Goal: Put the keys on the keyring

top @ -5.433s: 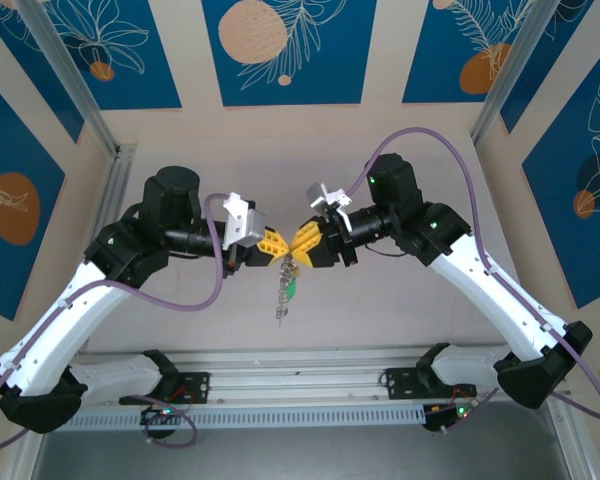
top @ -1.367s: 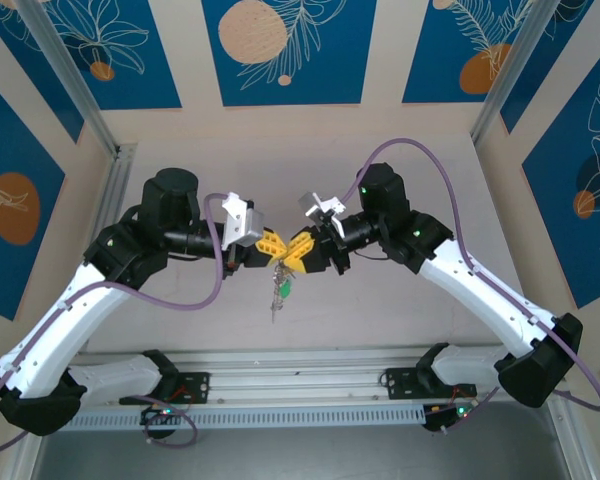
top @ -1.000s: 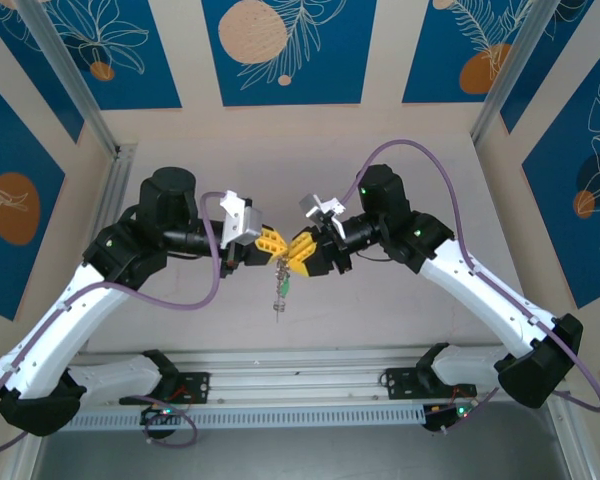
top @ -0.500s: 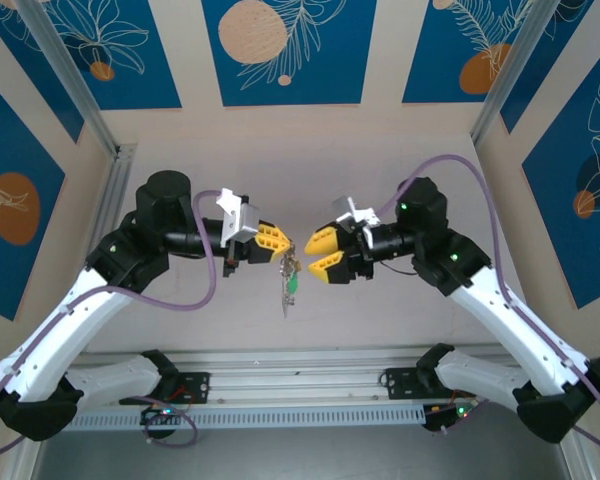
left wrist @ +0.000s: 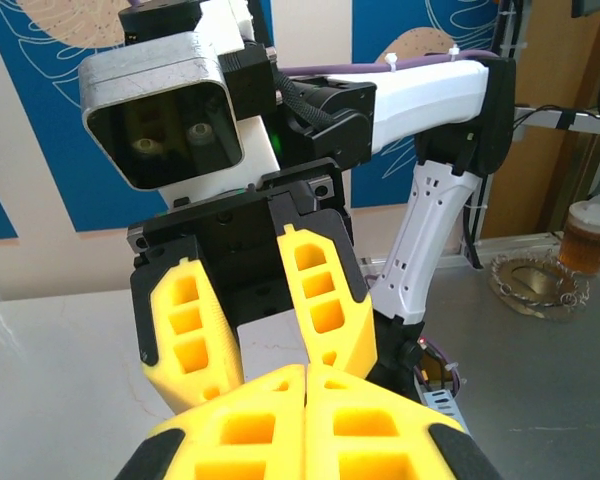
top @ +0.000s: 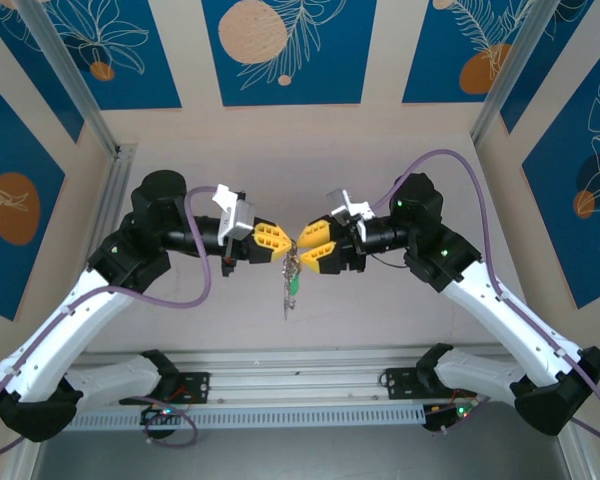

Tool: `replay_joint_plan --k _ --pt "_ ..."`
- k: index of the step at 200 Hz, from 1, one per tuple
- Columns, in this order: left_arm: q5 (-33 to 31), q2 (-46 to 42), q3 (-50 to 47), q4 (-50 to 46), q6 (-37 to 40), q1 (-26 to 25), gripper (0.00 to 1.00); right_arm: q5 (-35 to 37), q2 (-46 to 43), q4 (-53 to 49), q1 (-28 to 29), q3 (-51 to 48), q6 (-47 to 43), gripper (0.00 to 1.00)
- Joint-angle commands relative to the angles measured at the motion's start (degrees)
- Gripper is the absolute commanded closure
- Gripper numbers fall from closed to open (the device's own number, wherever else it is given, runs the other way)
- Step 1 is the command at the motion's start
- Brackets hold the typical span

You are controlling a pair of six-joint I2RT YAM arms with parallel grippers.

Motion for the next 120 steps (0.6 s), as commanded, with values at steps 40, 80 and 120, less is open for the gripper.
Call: replay_joint_plan --k 40,80,120 --pt "2.4 -0.5 -0.6 2.5 0.2 0.3 1.00 -1.4 0.2 2.7 2.1 1.9 -0.3 0.70" --pt "2.1 -0.4 -0.5 1.7 0.8 0.3 1.00 -1.4 1.0 3.3 2.8 2.4 -0.5 0.76" --pt "1.7 -0.2 -0.5 1.1 1.3 0.4 1.00 -1.7 1.7 3.6 3.0 2.9 -0.6 0.85"
